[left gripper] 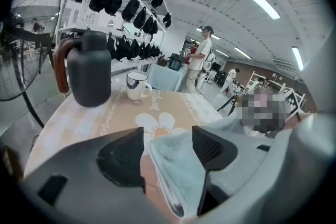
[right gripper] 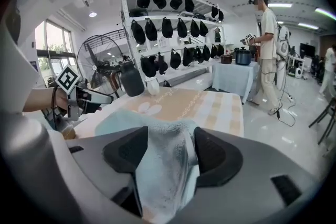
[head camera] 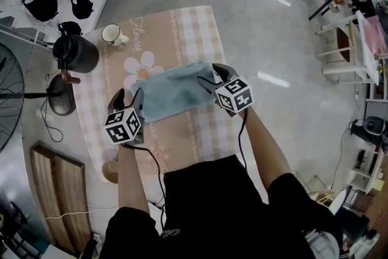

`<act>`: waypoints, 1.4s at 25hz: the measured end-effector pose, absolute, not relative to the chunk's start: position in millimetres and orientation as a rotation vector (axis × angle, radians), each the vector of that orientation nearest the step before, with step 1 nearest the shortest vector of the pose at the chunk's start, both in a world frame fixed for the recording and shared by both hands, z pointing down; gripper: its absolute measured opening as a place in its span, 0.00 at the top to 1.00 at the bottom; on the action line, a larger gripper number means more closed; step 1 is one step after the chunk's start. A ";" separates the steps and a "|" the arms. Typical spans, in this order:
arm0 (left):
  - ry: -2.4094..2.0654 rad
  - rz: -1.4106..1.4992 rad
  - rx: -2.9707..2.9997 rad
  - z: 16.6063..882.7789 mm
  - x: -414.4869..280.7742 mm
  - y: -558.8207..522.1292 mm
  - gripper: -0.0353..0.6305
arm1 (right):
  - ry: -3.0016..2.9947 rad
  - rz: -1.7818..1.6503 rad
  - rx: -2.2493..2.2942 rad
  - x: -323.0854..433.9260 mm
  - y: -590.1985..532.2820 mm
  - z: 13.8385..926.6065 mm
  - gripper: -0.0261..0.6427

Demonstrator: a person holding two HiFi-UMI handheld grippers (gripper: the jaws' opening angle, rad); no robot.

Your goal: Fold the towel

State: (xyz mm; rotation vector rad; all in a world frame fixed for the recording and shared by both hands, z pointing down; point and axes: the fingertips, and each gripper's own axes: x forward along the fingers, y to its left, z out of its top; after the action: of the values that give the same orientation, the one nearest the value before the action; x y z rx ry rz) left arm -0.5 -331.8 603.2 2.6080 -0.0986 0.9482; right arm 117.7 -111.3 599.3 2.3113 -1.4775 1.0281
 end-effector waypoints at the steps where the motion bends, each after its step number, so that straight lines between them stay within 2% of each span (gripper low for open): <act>1: -0.086 0.953 2.616 601.8 -2.8 -327.6 0.54 | -1.500 1.061 2.297 114.0 -108.9 600.4 0.57; 5: -0.076 0.978 2.627 602.2 -11.3 -310.7 0.54 | -1.471 1.108 2.365 120.4 -85.4 598.4 0.57; 15: 0.085 0.899 2.693 559.5 7.5 -200.5 0.54 | -1.457 0.738 2.519 111.6 -23.1 519.3 0.58; 21: 0.285 0.850 2.717 525.8 25.8 -75.2 0.54 | -1.464 0.619 2.576 93.3 65.8 478.4 0.58; 30: 0.689 0.778 2.747 466.7 71.0 155.1 0.54 | -1.289 0.433 2.835 97.7 260.5 402.4 0.57; 35: 0.747 0.703 2.767 437.5 71.4 257.6 0.54 | -1.223 0.365 2.881 76.7 359.2 374.1 0.57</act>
State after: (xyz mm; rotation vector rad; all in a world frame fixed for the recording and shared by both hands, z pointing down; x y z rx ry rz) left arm 71.4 257.6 437.5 2.7666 0.7470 0.7027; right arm 76.7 359.2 374.1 2.8809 -1.2233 0.3650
